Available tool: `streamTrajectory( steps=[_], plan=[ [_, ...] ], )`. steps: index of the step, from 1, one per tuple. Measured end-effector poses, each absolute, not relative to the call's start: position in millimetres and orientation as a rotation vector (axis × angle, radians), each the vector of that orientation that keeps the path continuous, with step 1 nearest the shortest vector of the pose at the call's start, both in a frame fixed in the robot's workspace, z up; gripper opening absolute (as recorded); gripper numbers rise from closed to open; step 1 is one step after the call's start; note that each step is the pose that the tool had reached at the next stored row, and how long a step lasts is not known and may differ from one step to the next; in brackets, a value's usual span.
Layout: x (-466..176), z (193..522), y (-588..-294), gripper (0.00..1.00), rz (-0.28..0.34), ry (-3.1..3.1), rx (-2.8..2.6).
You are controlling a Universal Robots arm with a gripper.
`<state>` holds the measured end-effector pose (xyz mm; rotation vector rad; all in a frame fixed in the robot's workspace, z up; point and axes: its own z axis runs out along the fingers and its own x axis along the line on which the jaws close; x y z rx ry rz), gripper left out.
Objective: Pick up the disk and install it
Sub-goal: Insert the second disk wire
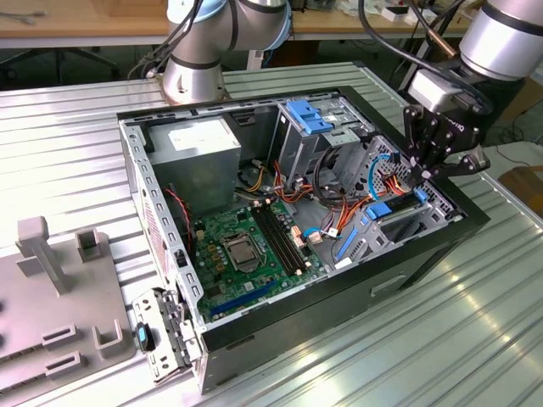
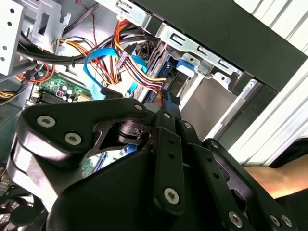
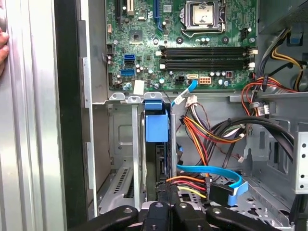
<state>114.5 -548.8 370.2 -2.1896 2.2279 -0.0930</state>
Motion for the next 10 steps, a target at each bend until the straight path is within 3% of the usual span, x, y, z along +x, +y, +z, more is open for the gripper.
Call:
streamTrajectory(
  steps=[10],
  plan=[
    [115, 382, -547, 0.11, -0.127, 2.241, -2.205]
  ],
)
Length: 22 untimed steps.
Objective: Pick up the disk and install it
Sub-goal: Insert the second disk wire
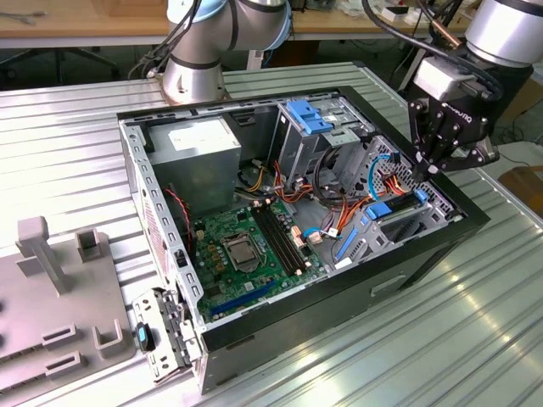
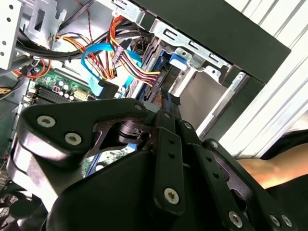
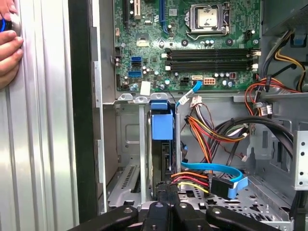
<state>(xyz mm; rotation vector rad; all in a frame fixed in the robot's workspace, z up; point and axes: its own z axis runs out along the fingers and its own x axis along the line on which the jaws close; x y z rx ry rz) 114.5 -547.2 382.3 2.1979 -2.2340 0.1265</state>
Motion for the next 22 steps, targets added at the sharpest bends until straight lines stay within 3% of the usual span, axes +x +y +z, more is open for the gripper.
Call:
streamTrajectory(
  steps=[3, 7, 22],
  plan=[
    [114, 387, -543, 0.11, 0.151, -2.221, 2.187],
    [115, 388, -536, 0.11, 0.234, -2.18, 2.15],
    [115, 393, -510, 0.11, 0.276, -2.155, 2.128]
  ],
)
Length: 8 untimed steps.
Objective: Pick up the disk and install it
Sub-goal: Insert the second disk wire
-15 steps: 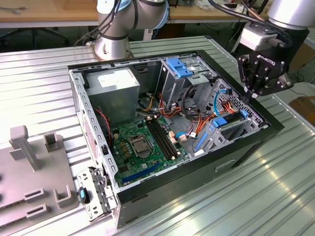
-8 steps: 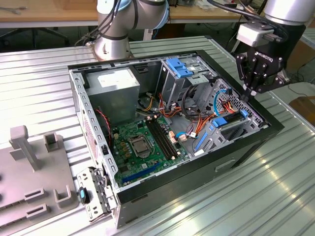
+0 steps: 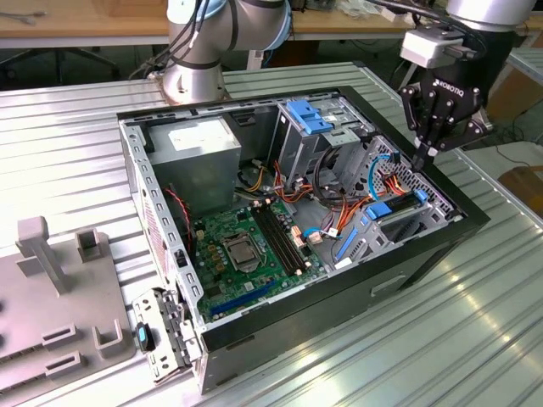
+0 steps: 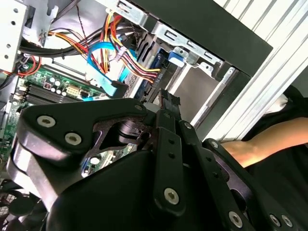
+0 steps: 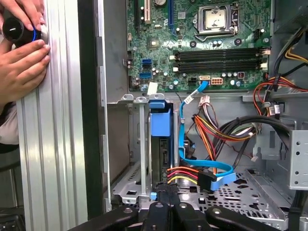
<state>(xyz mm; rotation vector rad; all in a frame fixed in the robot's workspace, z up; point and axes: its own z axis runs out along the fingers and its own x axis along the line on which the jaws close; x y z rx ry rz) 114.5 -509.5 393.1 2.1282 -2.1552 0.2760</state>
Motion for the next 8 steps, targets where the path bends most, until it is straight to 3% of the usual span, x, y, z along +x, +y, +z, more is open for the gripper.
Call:
streamTrajectory(
  steps=[8],
  plan=[
    [114, 394, -493, 0.11, 0.306, -2.138, 2.113]
  ],
)
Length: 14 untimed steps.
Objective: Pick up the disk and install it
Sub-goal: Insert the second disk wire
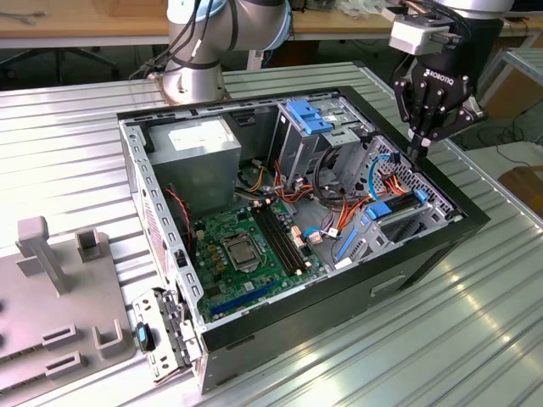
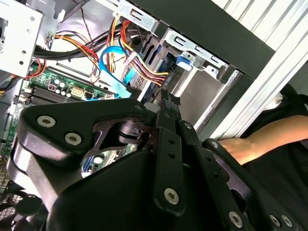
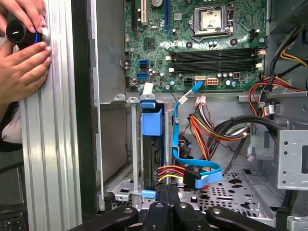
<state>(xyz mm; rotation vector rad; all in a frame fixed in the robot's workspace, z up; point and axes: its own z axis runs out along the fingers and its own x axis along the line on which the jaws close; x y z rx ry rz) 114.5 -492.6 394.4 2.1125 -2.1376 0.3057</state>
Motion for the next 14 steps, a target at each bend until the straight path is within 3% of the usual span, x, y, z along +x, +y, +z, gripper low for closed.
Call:
streamTrajectory(
  steps=[11, 13, 14],
  plan=[
    [112, 394, -481, 0.12, 0.322, -2.128, 2.104],
    [111, 394, -480, 0.24, 0.322, -2.128, 2.104],
    [110, 394, -479, 0.24, 0.322, -2.128, 2.104]
  ],
)
